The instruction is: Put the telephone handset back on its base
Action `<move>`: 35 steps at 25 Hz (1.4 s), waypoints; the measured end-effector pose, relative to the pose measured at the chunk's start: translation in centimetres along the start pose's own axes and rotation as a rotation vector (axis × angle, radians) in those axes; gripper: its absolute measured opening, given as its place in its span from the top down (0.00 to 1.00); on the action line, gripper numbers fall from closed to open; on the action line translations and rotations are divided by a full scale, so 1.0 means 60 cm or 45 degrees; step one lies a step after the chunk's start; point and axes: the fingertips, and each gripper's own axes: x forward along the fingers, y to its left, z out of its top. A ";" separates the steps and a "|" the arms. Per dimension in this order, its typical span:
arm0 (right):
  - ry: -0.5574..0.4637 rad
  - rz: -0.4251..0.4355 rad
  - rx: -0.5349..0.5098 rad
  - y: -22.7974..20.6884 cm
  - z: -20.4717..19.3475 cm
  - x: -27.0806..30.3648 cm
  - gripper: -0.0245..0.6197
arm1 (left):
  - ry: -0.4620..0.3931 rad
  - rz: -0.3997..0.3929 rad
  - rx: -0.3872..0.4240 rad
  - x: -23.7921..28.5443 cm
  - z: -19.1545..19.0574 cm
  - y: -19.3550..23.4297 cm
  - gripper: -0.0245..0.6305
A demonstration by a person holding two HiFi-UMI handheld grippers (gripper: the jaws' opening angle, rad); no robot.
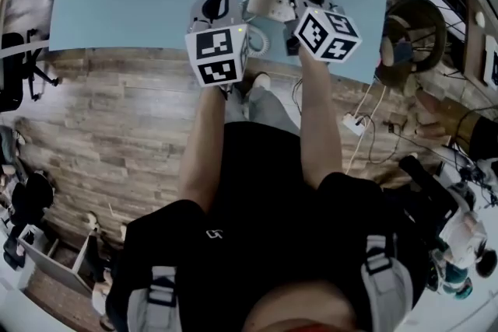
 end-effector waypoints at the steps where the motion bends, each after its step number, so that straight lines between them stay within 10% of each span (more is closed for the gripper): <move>1: -0.034 -0.002 -0.052 0.005 0.020 -0.013 0.97 | -0.019 -0.007 0.015 -0.003 0.013 -0.006 0.96; 15: -0.336 -0.101 -0.530 0.050 0.201 -0.170 0.97 | -0.292 -0.102 0.184 -0.077 0.166 -0.106 0.96; 35: -0.413 -0.042 -0.622 0.079 0.229 -0.198 0.97 | -0.357 -0.096 0.221 -0.097 0.190 -0.127 0.96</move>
